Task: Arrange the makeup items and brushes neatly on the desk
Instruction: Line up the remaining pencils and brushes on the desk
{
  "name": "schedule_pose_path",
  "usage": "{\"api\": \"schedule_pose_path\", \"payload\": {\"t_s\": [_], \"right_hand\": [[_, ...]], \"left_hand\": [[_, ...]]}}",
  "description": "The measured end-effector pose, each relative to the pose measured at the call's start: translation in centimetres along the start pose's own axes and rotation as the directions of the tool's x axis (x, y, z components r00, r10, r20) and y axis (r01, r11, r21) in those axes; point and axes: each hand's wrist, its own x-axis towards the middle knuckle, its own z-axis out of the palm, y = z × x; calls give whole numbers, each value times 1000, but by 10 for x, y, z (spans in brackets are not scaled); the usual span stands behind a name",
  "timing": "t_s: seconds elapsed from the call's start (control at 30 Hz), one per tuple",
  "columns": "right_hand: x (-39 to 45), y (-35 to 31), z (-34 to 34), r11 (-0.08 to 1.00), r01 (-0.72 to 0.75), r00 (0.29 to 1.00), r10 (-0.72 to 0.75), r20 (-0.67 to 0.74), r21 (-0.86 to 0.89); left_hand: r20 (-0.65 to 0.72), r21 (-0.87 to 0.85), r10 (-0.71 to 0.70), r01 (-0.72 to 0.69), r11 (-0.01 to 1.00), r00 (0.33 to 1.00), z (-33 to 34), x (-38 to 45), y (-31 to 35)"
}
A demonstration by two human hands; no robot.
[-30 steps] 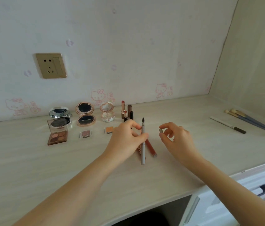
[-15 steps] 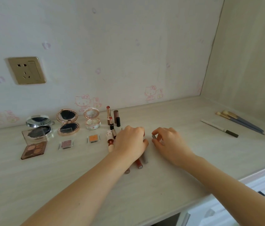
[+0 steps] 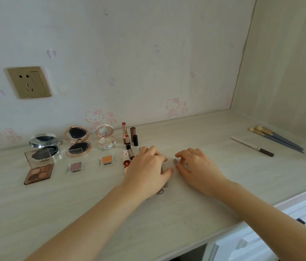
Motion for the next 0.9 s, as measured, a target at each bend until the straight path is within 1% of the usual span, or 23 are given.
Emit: {"api": "schedule_pose_path", "payload": {"t_s": [0.07,0.17,0.37,0.5,0.67,0.9], "right_hand": [[-5,2,-2,1000,24,1000,-24,-1,-4],[-9,4,-4,998,65,997,-65,38,-7],[-5,-5,-2,994,110,993,-111,45,14],[3,-14,4,991,114,991,-118,57,66],[11,-26,8,979,155,982,-167,85,131],[12,-27,13,974,162,984,-171,50,160]], "left_hand": [[64,-42,12,-10,999,998,-4,-14,-3],[135,-37,18,-13,999,991,-7,-27,-6],[60,12,5,-6,1000,998,-7,-31,1],[21,36,-8,8,999,1000,-5,-33,3],[1,16,-23,23,1000,1000,-6,-36,-3],[-34,2,-31,31,1000,999,-6,-38,-3]]}}
